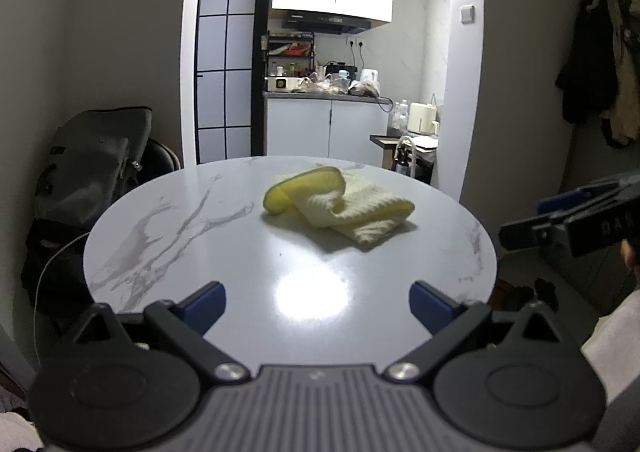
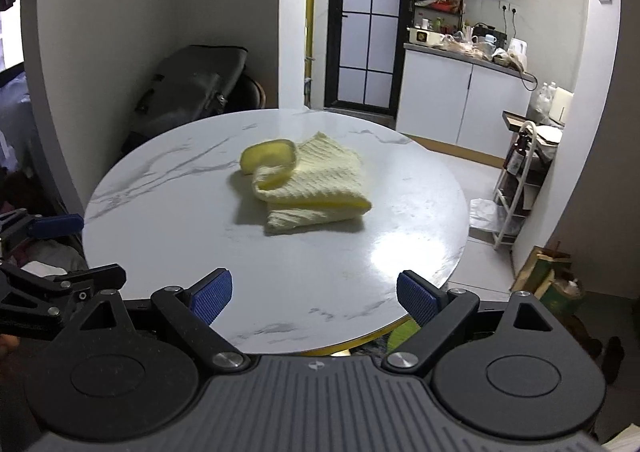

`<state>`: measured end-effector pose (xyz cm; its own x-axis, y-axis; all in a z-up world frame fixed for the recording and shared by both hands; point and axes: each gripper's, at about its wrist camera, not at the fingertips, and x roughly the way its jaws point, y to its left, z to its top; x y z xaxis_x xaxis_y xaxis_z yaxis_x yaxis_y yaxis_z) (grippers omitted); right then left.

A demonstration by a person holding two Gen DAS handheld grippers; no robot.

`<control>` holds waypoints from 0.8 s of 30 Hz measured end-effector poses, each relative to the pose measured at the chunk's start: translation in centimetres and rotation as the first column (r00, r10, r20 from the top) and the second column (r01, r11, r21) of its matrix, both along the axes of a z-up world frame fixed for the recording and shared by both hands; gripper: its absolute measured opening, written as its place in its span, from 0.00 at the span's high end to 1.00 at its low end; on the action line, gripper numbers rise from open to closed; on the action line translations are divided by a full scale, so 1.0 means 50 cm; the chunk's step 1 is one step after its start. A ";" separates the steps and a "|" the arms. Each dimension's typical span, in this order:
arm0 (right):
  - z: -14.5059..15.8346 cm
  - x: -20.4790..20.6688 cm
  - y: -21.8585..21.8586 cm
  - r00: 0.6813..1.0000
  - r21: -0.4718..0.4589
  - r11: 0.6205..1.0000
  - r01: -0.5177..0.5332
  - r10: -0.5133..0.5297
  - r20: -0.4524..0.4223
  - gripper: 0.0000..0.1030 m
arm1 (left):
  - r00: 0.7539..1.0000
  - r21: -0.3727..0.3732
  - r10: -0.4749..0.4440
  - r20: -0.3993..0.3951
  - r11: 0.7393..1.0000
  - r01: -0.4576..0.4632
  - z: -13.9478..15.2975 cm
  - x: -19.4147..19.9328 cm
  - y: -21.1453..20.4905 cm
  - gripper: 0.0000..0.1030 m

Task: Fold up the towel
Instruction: 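Close the right gripper on the towel edge while the left gripper approaches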

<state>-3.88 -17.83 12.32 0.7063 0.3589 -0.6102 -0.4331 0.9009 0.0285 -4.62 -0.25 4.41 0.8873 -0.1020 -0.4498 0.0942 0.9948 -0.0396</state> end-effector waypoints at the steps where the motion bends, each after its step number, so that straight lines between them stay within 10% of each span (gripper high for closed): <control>1: 0.004 0.006 0.002 1.000 -0.008 1.000 -0.005 0.005 -0.011 0.10 | 1.000 0.001 -0.002 0.001 1.000 0.002 0.001 0.003 0.000 0.03; 11: 0.019 0.068 0.032 0.987 -0.027 0.988 -0.153 0.155 0.051 0.10 | 1.000 0.005 -0.020 0.001 1.000 0.020 0.002 0.039 0.004 0.03; 24: -0.031 0.155 0.019 0.996 0.109 0.990 -0.089 0.090 -0.005 0.10 | 0.997 0.018 -0.072 -0.026 0.997 0.072 -0.014 0.090 0.036 0.03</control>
<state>3.87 -16.89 10.78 0.6624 0.4844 -0.5714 -0.5107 0.8501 0.1286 -0.11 1.56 3.71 0.8661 -0.1568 -0.4746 0.1650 0.9860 -0.0246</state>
